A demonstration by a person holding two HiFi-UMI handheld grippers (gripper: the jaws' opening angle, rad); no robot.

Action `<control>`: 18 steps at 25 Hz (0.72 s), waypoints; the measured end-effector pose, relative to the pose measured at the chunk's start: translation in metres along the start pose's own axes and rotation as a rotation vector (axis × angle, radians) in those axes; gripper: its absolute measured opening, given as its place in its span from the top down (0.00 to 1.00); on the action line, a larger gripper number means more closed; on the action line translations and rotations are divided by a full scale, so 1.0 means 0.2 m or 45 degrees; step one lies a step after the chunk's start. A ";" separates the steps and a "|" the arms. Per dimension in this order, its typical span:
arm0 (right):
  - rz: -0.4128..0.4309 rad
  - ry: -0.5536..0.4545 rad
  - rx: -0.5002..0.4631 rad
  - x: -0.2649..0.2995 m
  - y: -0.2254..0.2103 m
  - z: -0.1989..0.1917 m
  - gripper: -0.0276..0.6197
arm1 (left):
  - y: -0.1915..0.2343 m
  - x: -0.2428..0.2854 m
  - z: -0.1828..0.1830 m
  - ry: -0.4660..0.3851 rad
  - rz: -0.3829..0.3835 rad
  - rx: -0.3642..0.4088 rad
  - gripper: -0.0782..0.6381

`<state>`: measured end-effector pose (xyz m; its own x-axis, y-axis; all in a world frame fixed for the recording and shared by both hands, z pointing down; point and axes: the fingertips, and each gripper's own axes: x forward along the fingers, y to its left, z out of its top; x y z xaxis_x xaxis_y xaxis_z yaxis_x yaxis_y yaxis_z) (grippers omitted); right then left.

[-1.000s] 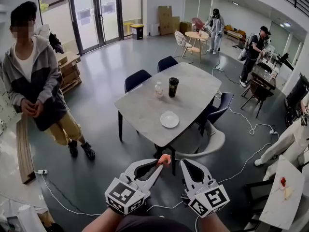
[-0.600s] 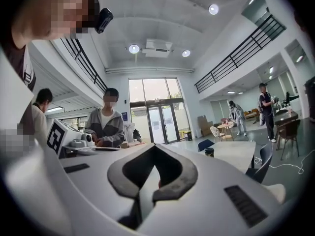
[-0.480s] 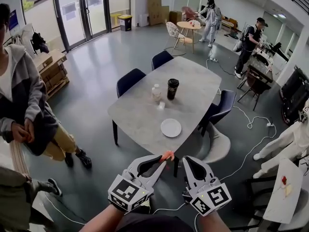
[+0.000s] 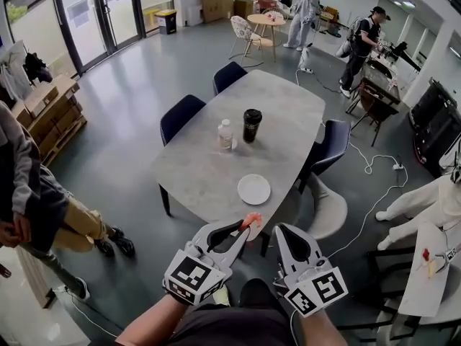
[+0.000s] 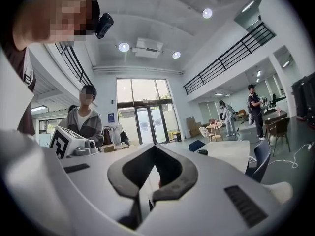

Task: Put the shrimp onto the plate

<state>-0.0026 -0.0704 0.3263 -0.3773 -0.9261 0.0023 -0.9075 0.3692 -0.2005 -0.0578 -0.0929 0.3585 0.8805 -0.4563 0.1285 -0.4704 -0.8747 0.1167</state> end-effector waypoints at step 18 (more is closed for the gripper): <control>0.067 0.027 0.061 0.57 -0.64 -0.01 0.95 | 0.51 0.73 -0.20 0.117 0.053 -0.036 0.82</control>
<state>0.0694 -0.2221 0.3549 -0.4286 -0.9034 0.0108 -0.8765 0.4128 -0.2476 0.0198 -0.2423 0.4287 0.8518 -0.4737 0.2238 -0.5088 -0.8499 0.1372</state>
